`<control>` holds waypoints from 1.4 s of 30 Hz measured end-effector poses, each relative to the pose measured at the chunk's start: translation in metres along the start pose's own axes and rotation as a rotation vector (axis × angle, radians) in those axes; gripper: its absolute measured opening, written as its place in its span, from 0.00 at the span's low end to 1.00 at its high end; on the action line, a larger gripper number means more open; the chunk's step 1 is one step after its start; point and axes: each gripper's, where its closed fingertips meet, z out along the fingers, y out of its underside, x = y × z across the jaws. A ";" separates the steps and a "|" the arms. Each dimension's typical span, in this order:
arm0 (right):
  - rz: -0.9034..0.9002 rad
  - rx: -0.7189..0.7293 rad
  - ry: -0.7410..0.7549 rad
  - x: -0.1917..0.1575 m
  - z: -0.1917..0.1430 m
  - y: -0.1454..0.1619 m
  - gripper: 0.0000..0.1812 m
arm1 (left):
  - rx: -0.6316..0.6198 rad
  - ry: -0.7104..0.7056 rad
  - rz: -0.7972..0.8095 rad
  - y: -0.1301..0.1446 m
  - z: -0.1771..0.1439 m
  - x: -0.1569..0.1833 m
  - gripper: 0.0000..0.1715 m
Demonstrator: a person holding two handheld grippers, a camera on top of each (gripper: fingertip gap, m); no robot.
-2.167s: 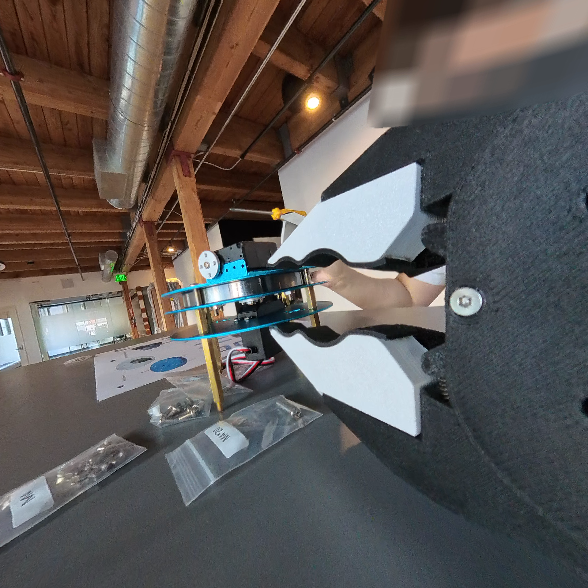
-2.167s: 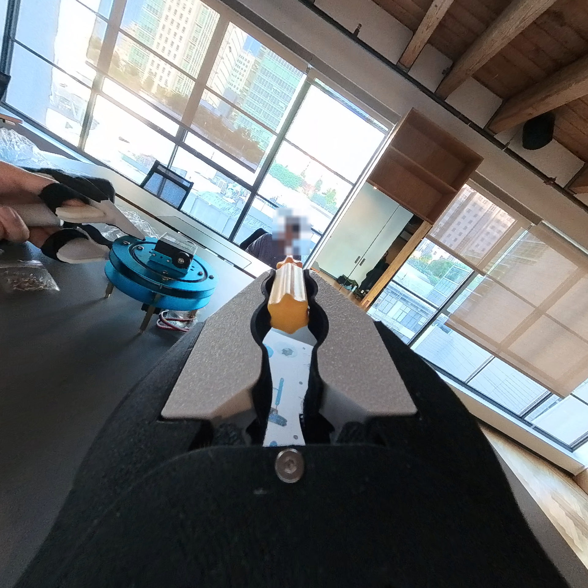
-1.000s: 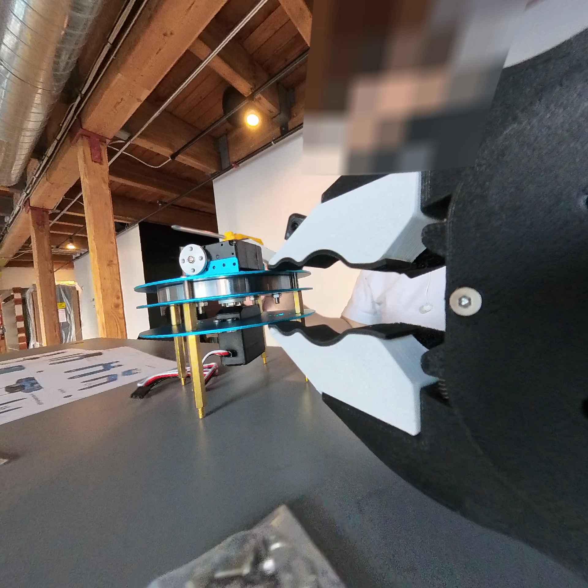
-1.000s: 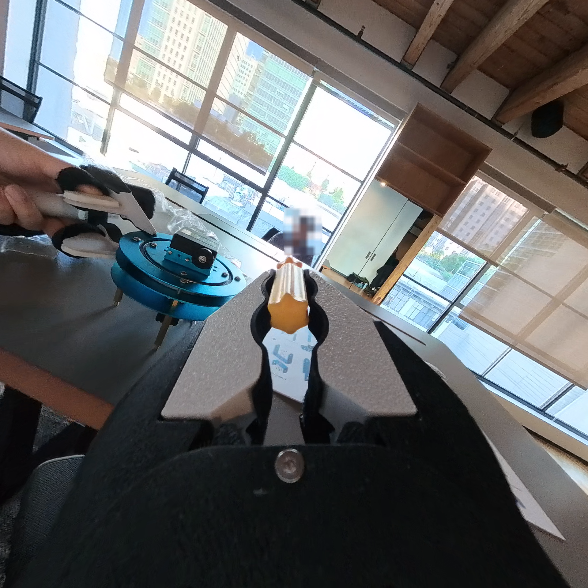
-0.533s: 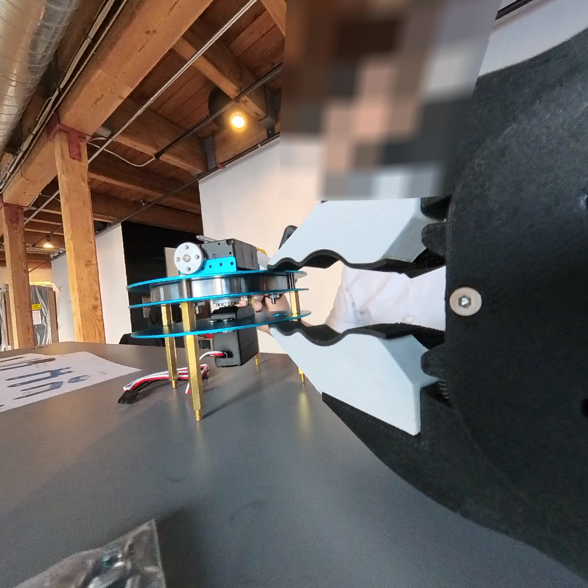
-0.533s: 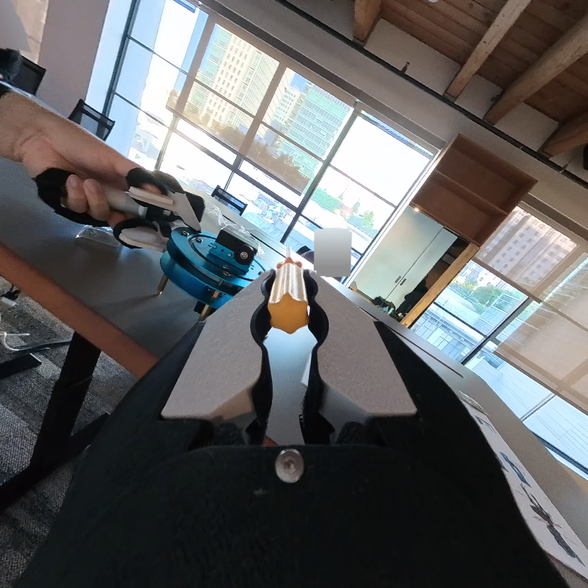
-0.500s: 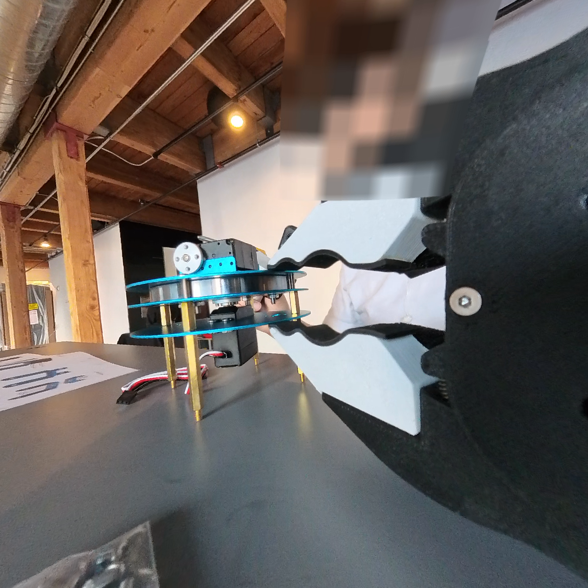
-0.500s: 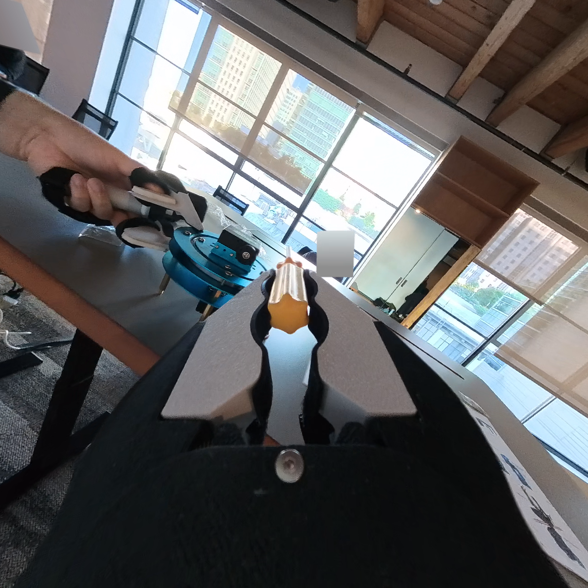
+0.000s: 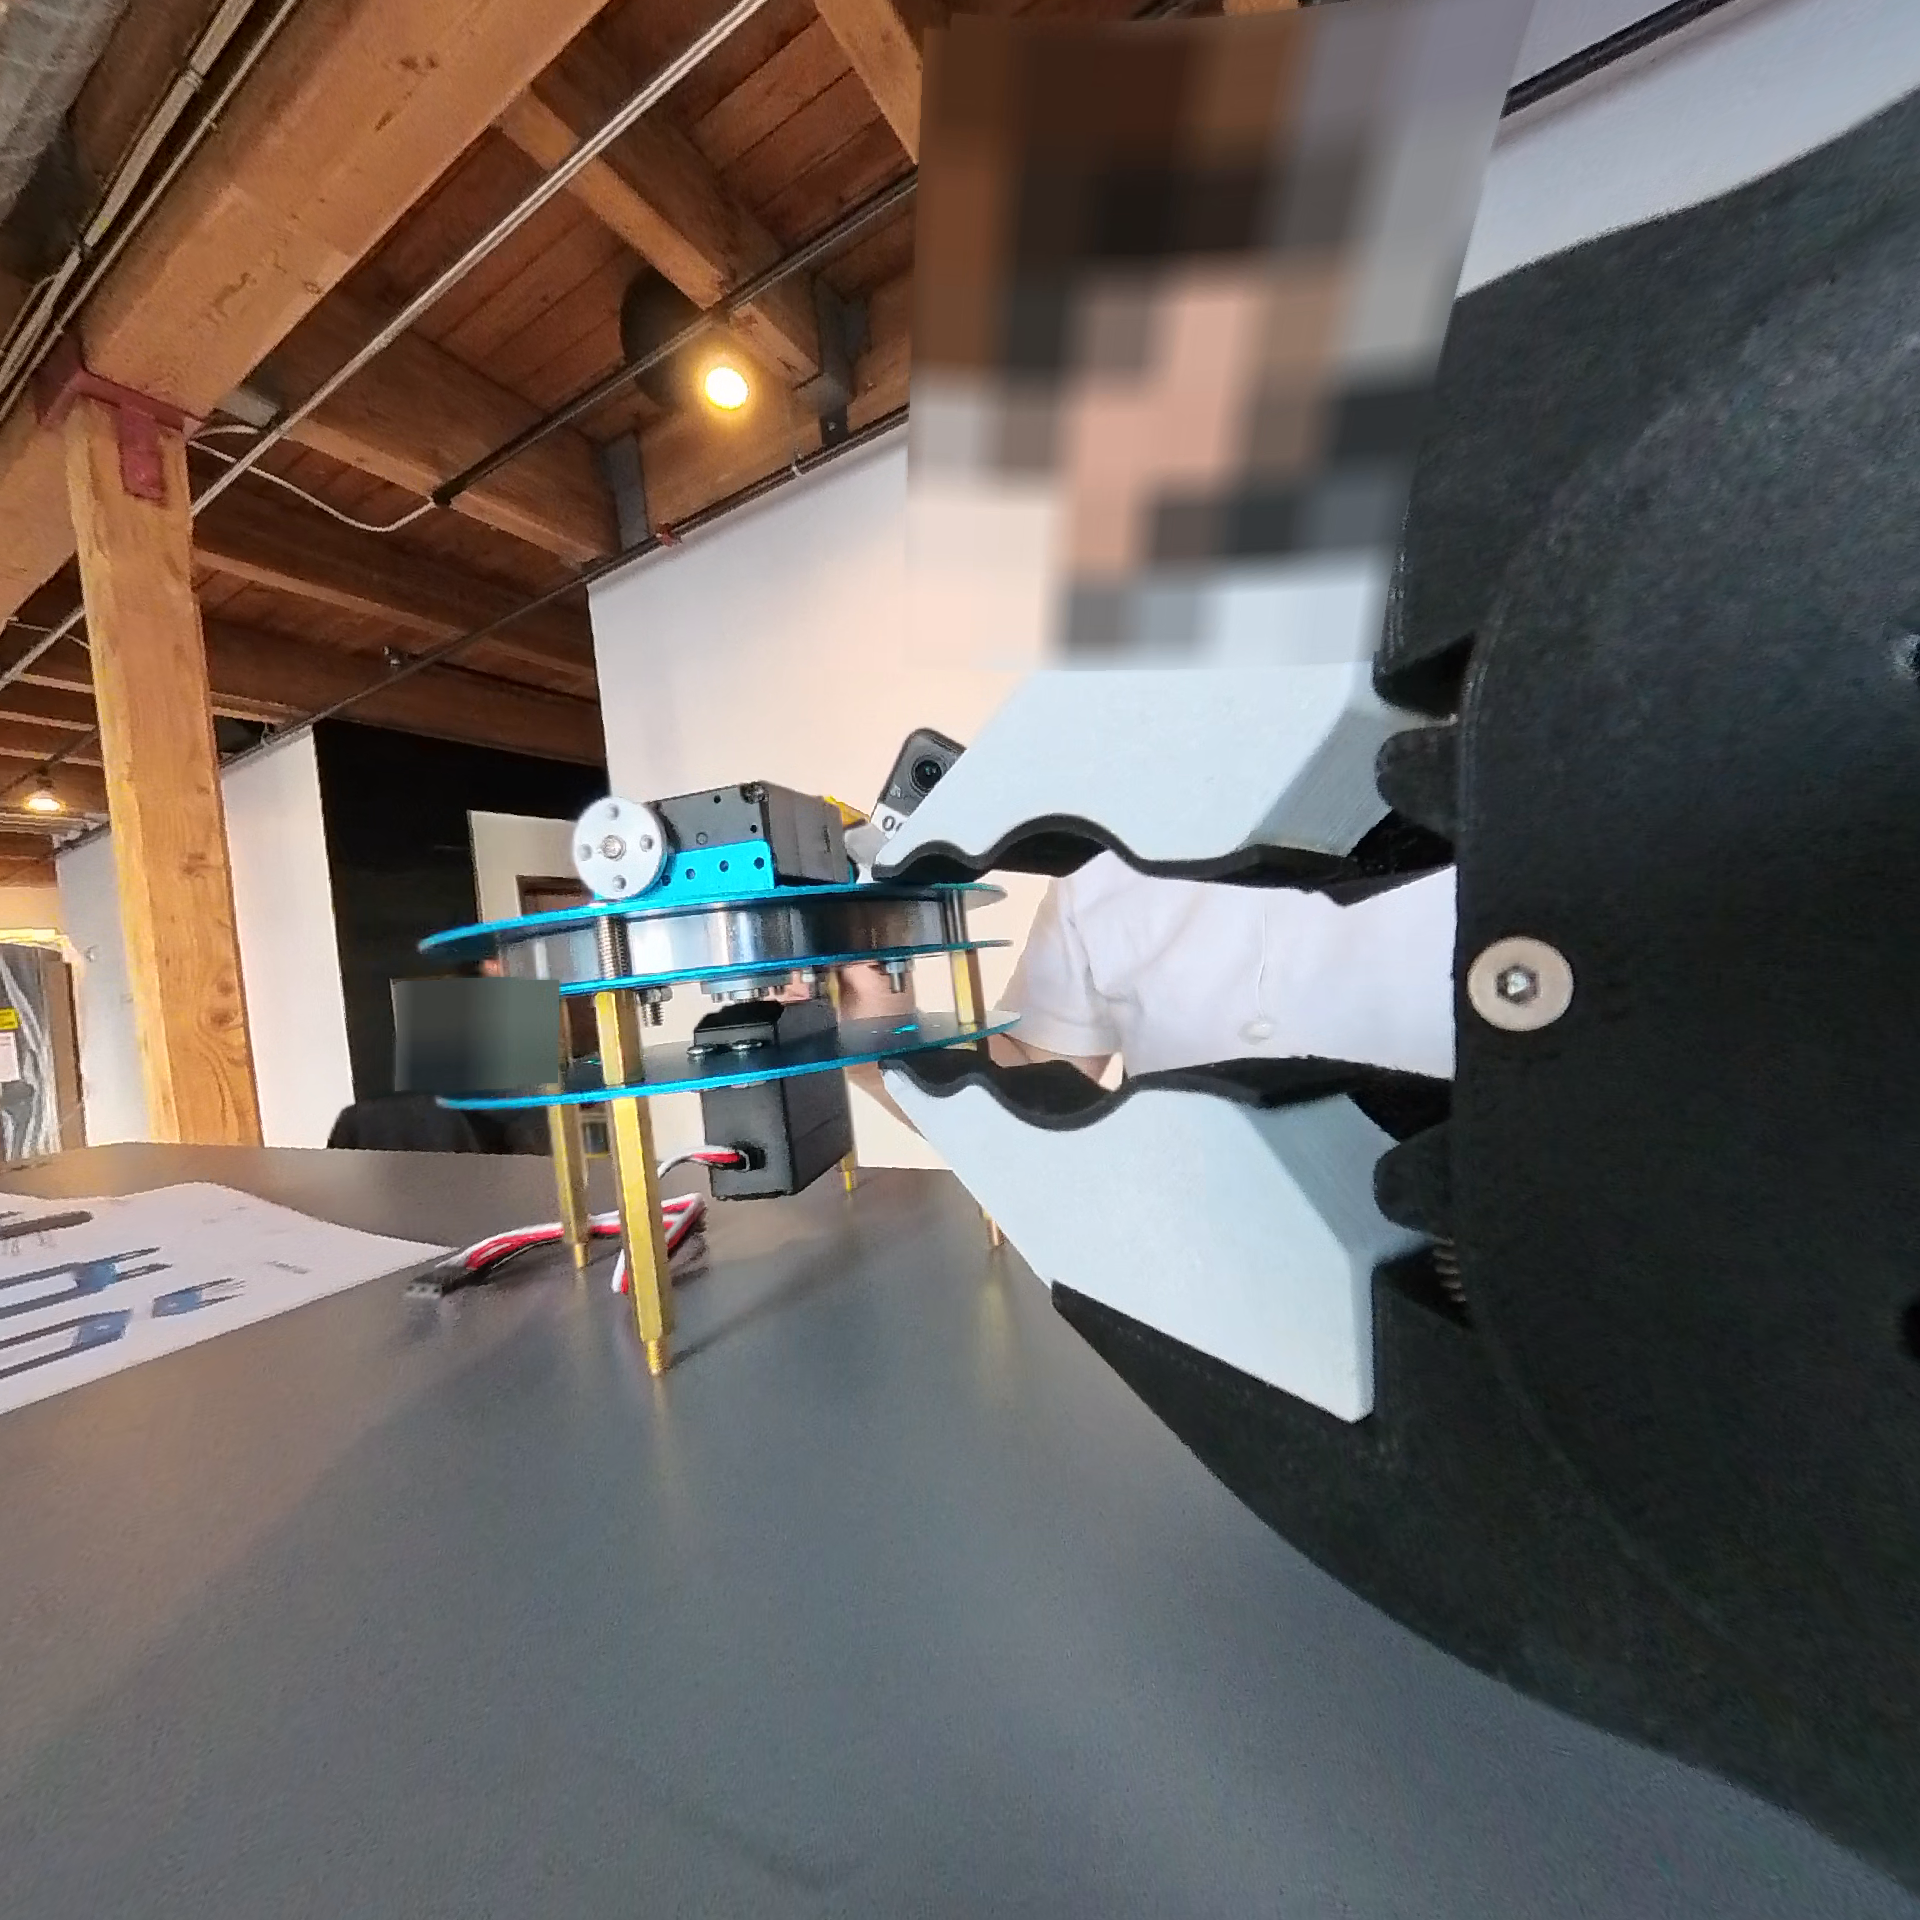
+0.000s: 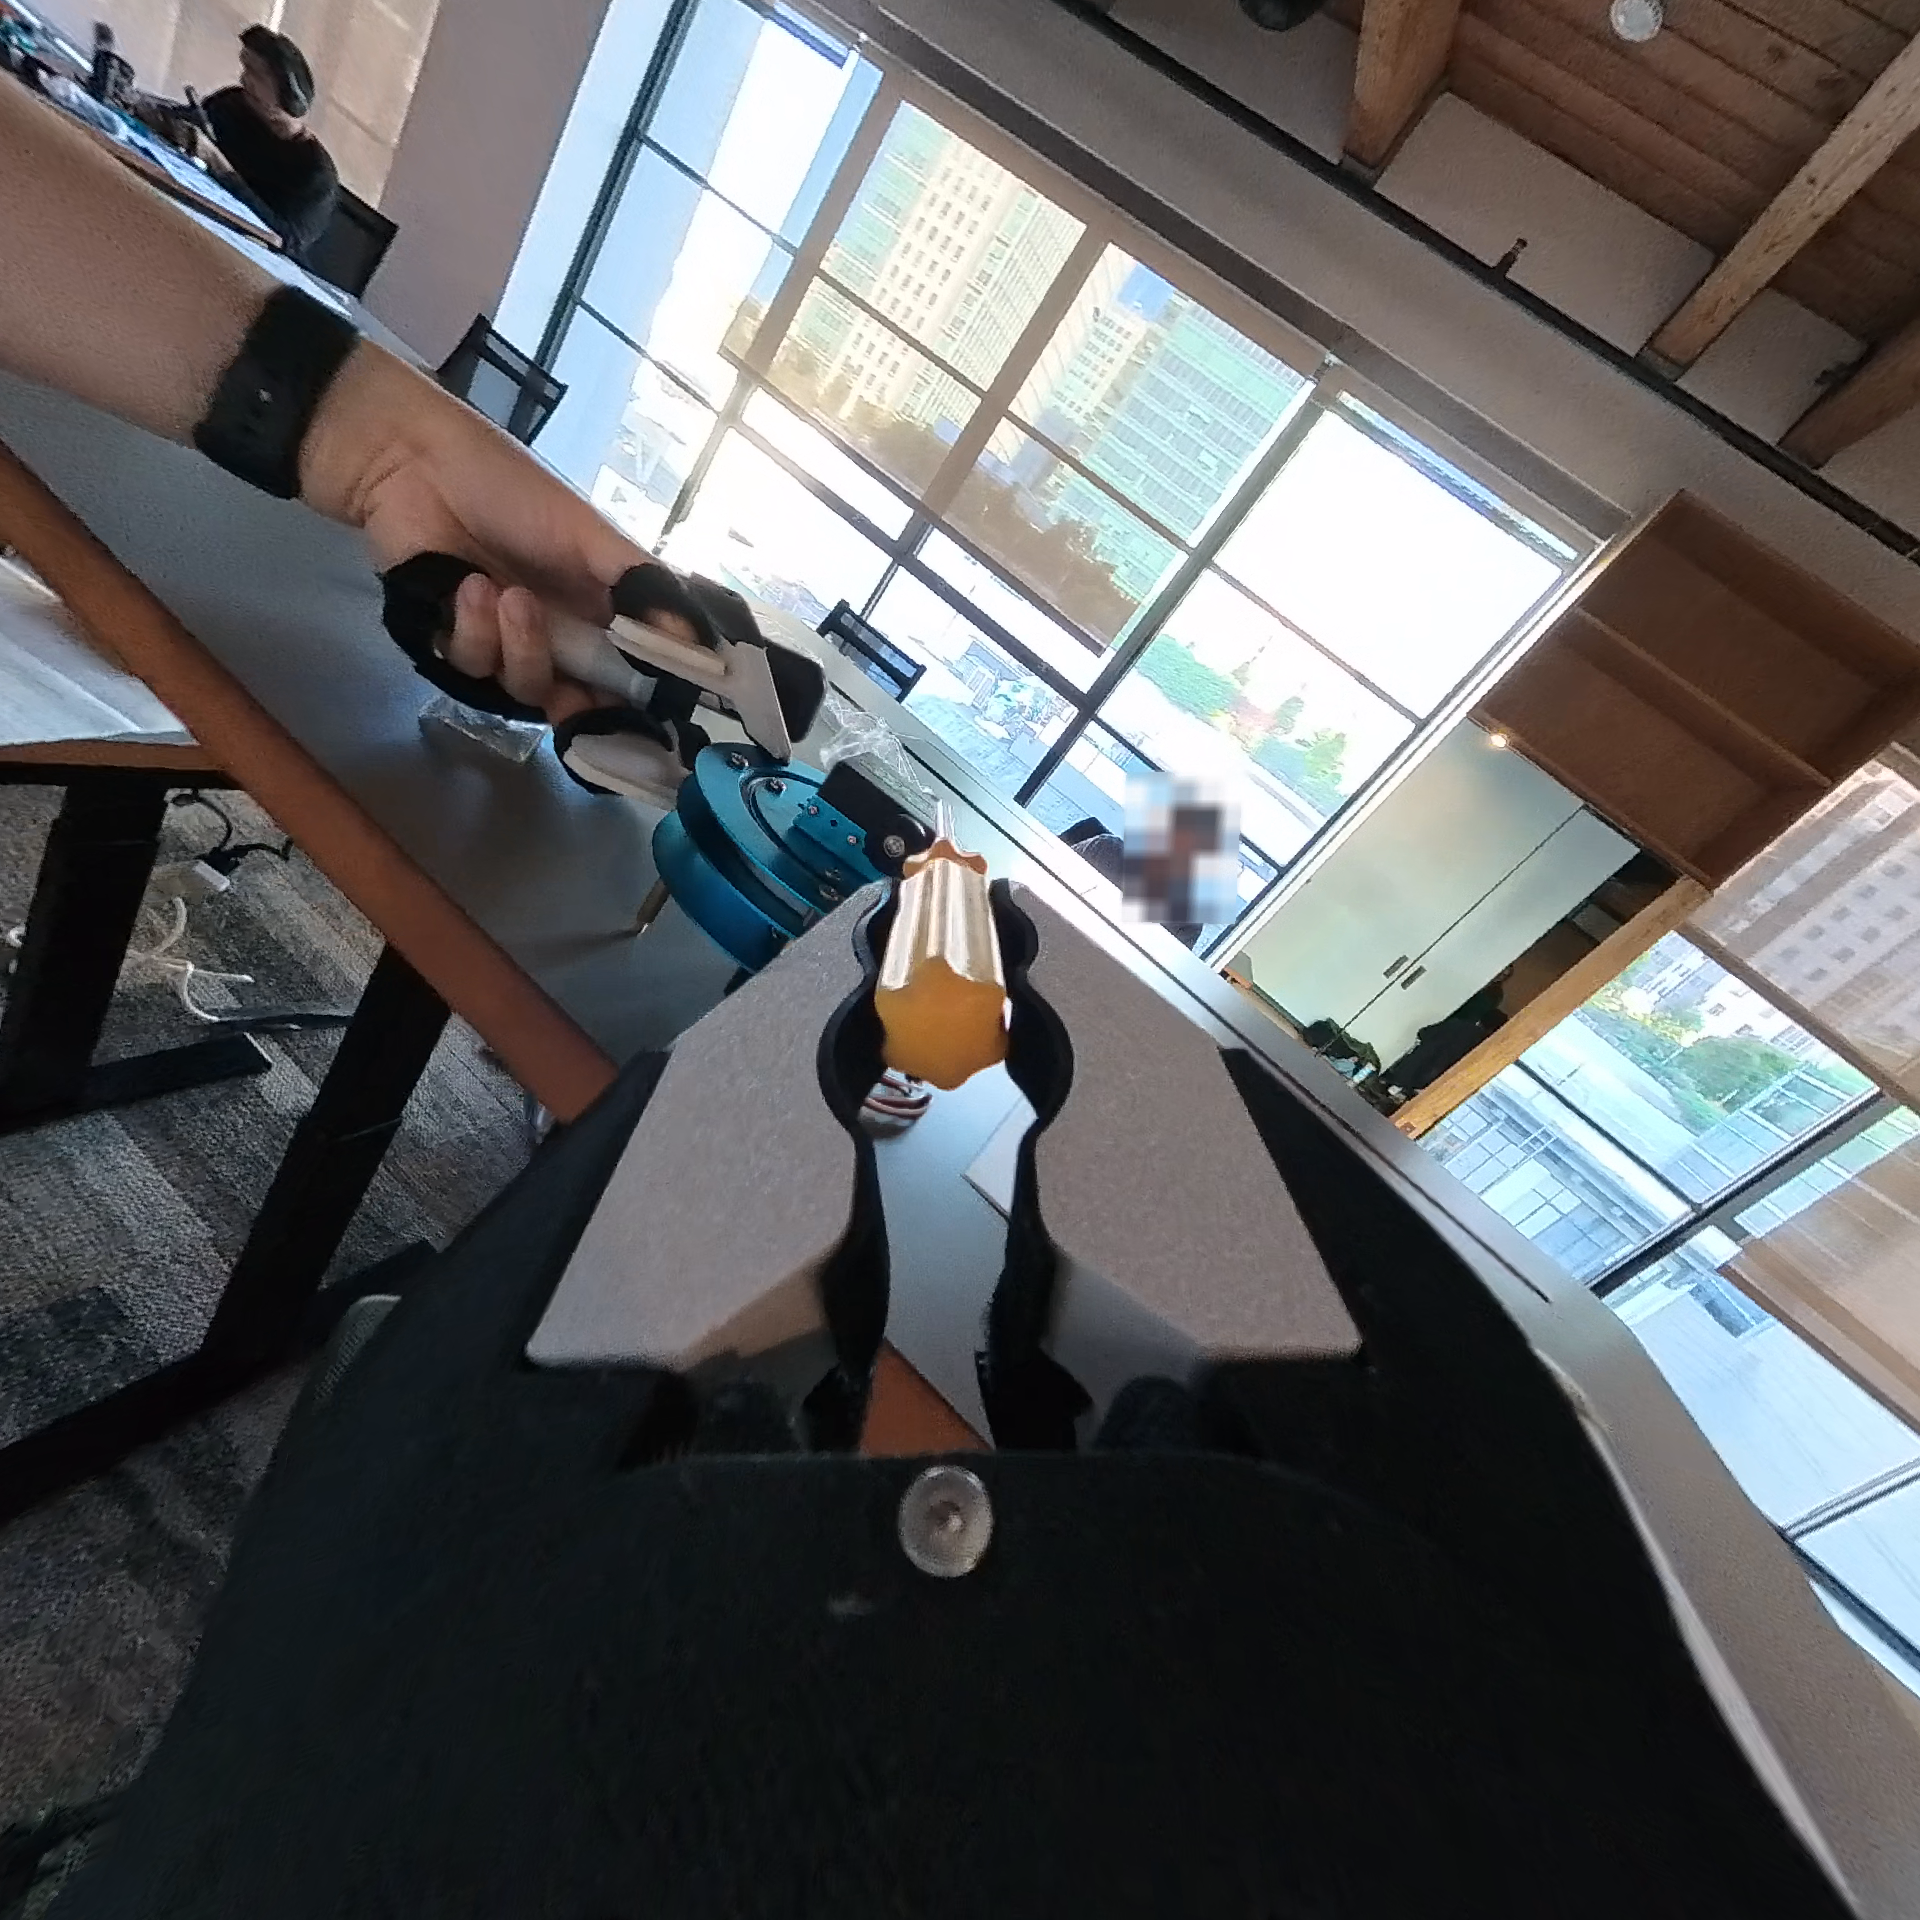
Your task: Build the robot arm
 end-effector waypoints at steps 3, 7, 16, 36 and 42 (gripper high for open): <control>-0.019 -0.005 -0.009 0.006 -0.008 0.001 0.09 | 0.054 0.000 0.054 -0.016 0.003 0.001 0.18; -0.018 -0.018 -0.013 0.012 -0.011 0.001 0.09 | 0.084 0.008 0.094 -0.025 0.001 0.011 0.37; -0.127 -0.102 0.079 -0.003 -0.011 -0.014 0.09 | 0.233 -0.120 0.525 -0.086 -0.028 0.046 0.28; -0.709 -0.227 0.026 -0.038 0.024 -0.005 0.09 | 0.171 0.065 0.755 -0.073 -0.001 0.046 0.36; -0.784 -0.243 0.021 -0.038 0.027 0.004 0.09 | 0.195 0.080 0.704 -0.070 -0.003 0.047 0.36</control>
